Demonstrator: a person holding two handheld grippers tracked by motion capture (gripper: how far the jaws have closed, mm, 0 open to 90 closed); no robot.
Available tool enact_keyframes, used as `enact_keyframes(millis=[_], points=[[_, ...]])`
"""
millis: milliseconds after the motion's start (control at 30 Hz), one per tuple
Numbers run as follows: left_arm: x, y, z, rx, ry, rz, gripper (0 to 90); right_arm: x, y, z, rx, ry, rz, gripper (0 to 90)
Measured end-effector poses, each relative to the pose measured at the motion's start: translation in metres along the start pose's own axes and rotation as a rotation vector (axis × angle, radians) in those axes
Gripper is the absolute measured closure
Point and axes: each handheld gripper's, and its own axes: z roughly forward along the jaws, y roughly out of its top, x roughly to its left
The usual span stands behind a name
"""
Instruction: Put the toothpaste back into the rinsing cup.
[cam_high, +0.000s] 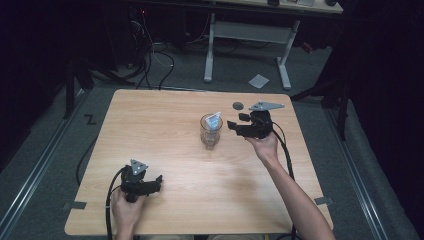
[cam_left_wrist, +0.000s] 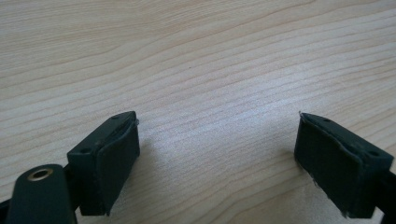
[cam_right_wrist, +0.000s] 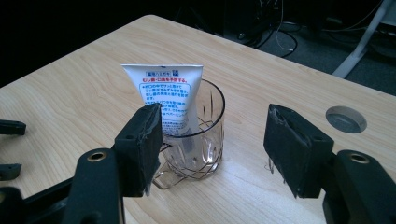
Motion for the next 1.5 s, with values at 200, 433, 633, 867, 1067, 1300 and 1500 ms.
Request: enact_keyframes(millis=[200, 433, 633, 867, 1067, 1300, 1500], points=[[0.0, 0.0, 0.0, 0.0, 0.0, 0.0, 14.3, 0.001, 0.001, -0.006, -0.003, 0.002, -0.005, 37.0], [0.0, 0.0, 0.0, 0.0, 0.0, 0.0, 14.3, -0.002, 0.0, -0.009, 0.012, -0.017, -0.008, 36.9], [0.0, 0.0, 0.0, 0.002, 0.0, -0.001, 13.7, -0.003, 0.0, -0.016, 0.009, -0.017, -0.009, 36.2], [-0.001, 0.001, 0.001, 0.004, 0.0, -0.001, 13.1, -0.006, 0.0, -0.022, 0.009, -0.026, -0.003, 35.7], [-0.001, 0.001, 0.001, 0.009, -0.003, 0.004, 11.3, -0.007, 0.001, -0.029, -0.002, -0.024, -0.005, 35.6], [-0.003, 0.002, 0.003, 0.017, -0.005, 0.004, 7.8, -0.002, 0.001, -0.036, 0.019, -0.017, -0.001, 35.6], [-0.003, 0.003, 0.004, 0.021, -0.005, 0.007, 5.5, -0.001, 0.002, -0.042, 0.018, -0.024, -0.001, 35.6]])
